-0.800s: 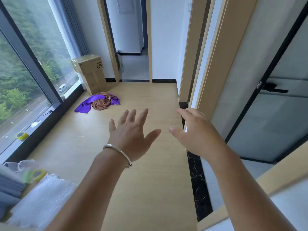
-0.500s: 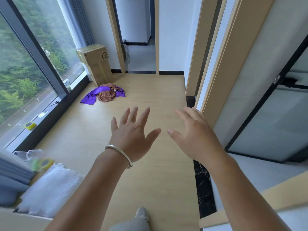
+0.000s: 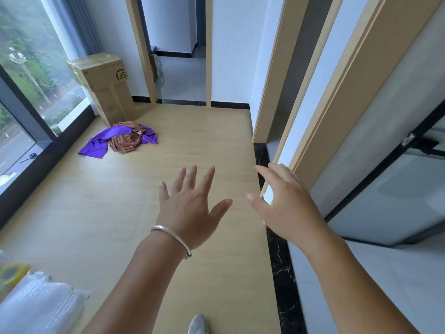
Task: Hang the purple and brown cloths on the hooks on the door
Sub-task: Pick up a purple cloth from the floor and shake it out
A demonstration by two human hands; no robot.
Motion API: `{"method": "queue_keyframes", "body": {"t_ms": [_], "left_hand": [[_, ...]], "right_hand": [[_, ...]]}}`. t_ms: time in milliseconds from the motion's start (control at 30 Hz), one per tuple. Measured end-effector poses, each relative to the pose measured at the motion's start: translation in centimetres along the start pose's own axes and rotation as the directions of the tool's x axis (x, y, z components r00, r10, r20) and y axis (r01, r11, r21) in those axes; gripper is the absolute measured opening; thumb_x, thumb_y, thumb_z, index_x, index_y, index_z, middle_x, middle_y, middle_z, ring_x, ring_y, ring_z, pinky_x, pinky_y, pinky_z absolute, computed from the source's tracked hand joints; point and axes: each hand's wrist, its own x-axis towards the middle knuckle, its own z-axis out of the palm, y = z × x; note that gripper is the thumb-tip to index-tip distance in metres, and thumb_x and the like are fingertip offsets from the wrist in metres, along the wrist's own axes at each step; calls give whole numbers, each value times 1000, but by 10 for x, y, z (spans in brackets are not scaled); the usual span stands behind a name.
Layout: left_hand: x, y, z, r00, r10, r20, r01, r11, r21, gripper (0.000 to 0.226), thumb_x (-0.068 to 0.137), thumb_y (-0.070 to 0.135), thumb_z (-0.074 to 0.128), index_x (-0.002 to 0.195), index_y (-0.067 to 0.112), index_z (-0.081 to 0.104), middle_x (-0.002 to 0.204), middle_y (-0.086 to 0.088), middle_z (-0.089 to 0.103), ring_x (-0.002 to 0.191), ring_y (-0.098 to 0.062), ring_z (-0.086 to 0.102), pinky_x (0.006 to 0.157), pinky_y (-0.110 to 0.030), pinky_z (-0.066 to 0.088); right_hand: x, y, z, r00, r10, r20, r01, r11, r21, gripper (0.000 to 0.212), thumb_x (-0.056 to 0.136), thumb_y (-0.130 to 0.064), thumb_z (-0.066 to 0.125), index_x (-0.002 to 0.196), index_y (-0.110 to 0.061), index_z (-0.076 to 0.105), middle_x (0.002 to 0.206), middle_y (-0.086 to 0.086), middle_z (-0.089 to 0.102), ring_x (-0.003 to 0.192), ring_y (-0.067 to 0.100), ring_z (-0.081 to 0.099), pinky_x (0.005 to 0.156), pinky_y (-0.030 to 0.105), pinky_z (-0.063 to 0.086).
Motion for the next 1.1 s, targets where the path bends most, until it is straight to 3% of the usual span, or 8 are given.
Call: {"method": "queue_keyframes", "body": {"t_ms": [200, 433, 733, 1100], "left_hand": [[87, -19, -5, 999, 33, 35, -33, 999, -1, 78, 85, 74, 22, 151, 40, -3, 162, 3, -2, 148, -18, -8, 118, -53, 2], [182, -15, 8, 990, 48, 136, -40, 997, -60, 78, 86, 72, 31, 151, 39, 3, 162, 2, 4, 148, -16, -1, 119, -49, 9], [321, 24, 4, 986, -63, 154, 52, 996, 75, 79, 87, 71, 34, 151, 38, 3, 161, 3, 3, 149, -18, -2, 119, -49, 8], [472, 37, -11, 973, -48, 225, 33, 997, 71, 74, 89, 66, 40, 151, 39, 11, 160, 6, 11, 148, -15, -2, 120, -46, 7]], "right_hand": [[79, 4, 12, 999, 43, -5, -43, 999, 0, 62, 91, -49, 53, 146, -30, 35, 154, -7, 28, 144, 13, 16, 117, 37, 19], [166, 41, 21, 996, 65, 69, -71, 994, 79, 63, 89, -50, 55, 147, -34, 33, 154, -12, 26, 142, 6, 16, 113, 29, 21], [305, 118, 11, 989, -64, 133, 50, 993, 109, 63, 91, -49, 53, 148, -32, 31, 152, -12, 26, 141, 4, 17, 112, 26, 21], [459, 161, 8, 981, -153, 121, 123, 967, 224, 56, 90, -48, 54, 142, -35, 39, 144, -21, 33, 133, -4, 25, 103, 19, 25]]}}
